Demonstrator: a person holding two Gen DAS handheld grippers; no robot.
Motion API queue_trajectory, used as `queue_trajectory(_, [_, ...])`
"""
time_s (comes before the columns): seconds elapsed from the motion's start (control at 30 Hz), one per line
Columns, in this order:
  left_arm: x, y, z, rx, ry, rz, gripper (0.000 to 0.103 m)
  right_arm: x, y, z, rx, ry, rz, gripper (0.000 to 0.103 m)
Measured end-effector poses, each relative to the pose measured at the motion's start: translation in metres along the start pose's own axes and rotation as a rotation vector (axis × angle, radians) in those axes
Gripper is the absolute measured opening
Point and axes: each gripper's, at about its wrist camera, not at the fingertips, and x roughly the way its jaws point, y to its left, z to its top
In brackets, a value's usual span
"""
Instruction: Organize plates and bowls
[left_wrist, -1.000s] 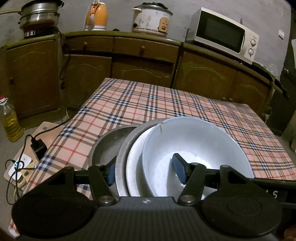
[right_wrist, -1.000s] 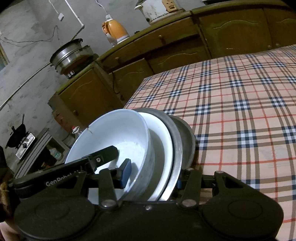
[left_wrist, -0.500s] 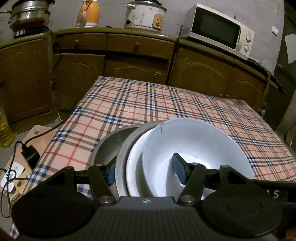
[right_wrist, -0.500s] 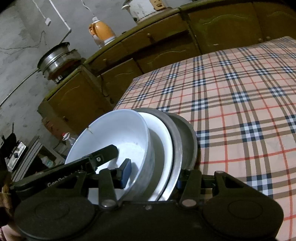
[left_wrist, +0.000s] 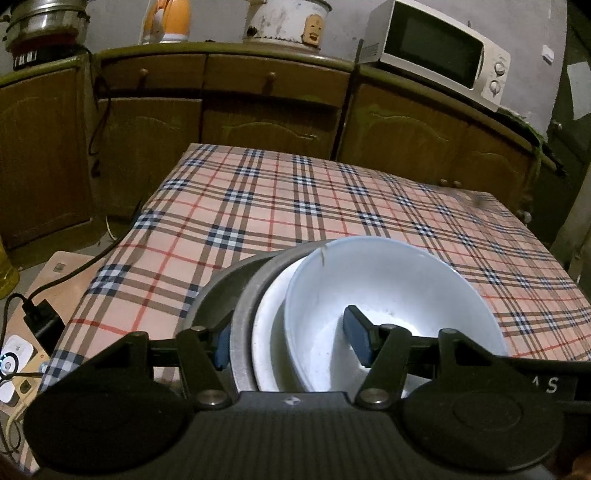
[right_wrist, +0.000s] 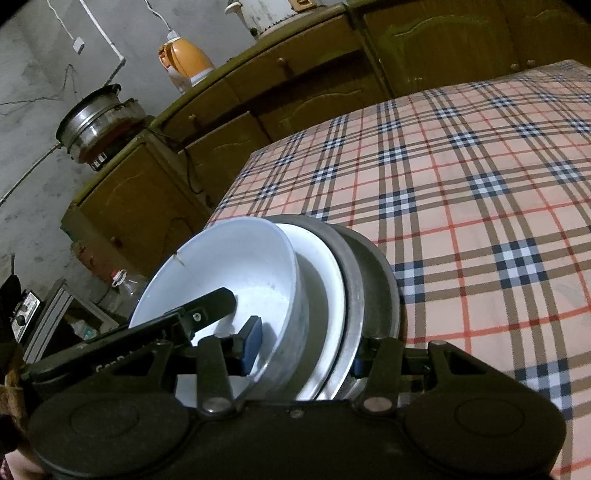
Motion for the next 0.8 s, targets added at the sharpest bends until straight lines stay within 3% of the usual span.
queue_trajectory(0.4, [0.022, 0.011, 0.003, 0.001, 0.032, 0.004, 0.061, 0.025, -0.007, 0.003, 0.026, 0.025, -0.003, 0.056])
queue_trajectory(0.8, [0.023, 0.011, 0.003, 0.013, 0.002, 0.033, 0.059, 0.031, -0.005, 0.01, -0.003, 0.053, -0.004, 0.061])
